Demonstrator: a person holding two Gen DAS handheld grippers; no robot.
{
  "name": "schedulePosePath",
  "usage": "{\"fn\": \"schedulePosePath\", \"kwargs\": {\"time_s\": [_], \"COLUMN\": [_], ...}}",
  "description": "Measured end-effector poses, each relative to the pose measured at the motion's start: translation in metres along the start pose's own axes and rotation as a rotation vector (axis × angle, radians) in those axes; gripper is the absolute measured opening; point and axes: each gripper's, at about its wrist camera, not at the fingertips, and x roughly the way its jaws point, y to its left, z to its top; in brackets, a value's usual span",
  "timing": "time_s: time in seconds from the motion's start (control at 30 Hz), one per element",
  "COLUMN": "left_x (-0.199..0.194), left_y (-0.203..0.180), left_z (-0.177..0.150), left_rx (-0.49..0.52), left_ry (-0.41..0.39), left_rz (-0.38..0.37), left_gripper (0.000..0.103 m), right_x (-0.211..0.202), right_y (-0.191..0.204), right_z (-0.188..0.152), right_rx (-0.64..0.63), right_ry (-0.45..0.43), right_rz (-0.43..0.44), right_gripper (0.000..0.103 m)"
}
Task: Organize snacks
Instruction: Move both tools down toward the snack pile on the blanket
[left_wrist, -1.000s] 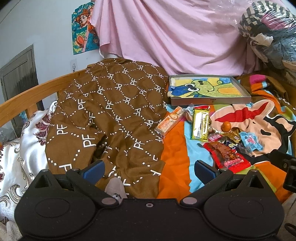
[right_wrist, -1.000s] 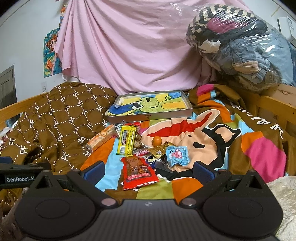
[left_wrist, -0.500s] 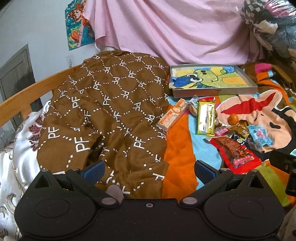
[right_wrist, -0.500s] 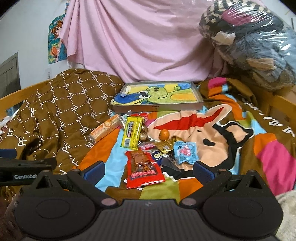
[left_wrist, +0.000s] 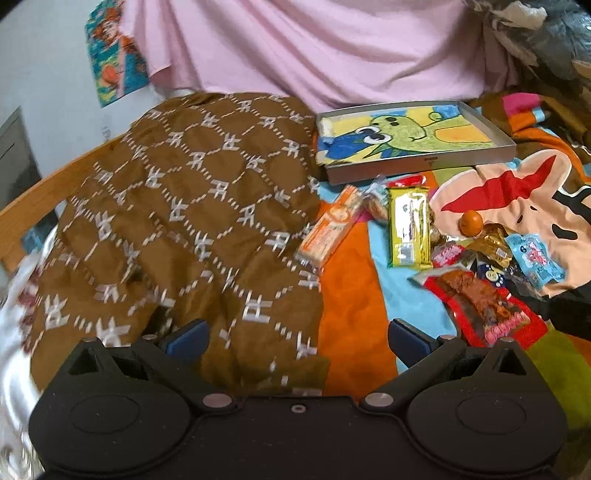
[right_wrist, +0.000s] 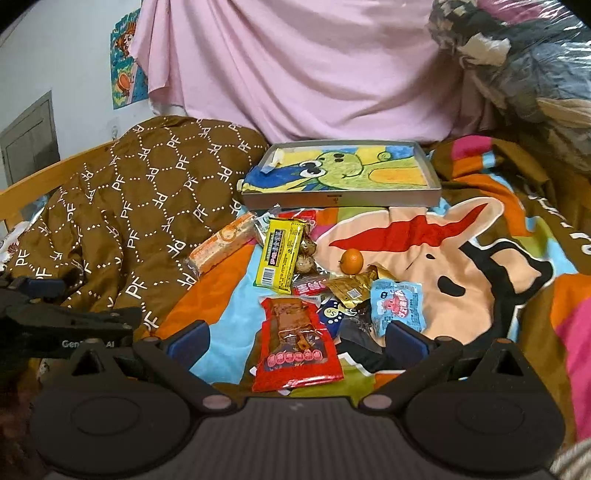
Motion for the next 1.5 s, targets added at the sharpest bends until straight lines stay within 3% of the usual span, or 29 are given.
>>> {"fn": "schedulePosePath", "kwargs": {"time_s": [0.1, 0.3, 0.4, 0.63, 0.77, 1.03, 1.5], "left_x": [0.013, 0.038, 0.048, 0.063, 0.067, 0.079, 0.125], "left_y": [0.000, 0.002, -0.002, -0.025, -0.042, -0.077, -0.097], "left_z": [0.015, 0.038, 0.046, 0.039, 0.033, 0.030, 0.034], "left_rx": [0.006, -0.019, -0.026, -0.020, -0.051, -0.101, -0.210], "left_ry": [-0.002, 0.005, 0.011, 0.048, 0.045, 0.110, 0.278], "left_rz": [-0.006, -0.039, -0.053, -0.122, -0.163, -0.277, -0.315], "left_gripper": [0.102, 0.102, 0.102, 0.102, 0.102, 0.102, 0.096], "right_x": [0.009, 0.033, 0.041, 0.059, 0.075, 0.104, 0.134], "right_y": [-0.006, -0.015, -0.017, -0.044, -0.068, -0.104, -0.115], "right_z": [0.007, 0.015, 0.018, 0.031, 0.037, 0.040, 0.036], "right_rx": [-0.022, -0.059, -0.102, -0.089, -0.063, 0.008, -0.007], "right_ry": [0.003, 0.064, 0.066, 0.078, 0.127, 0.238, 0.297], "right_rz": [-0.007, 0.073, 0.059, -0.051, -0.096, -0.028, 0.027], "right_gripper": [0.103, 0.103, 0.103, 0.103, 0.103, 0.103, 0.082]}}
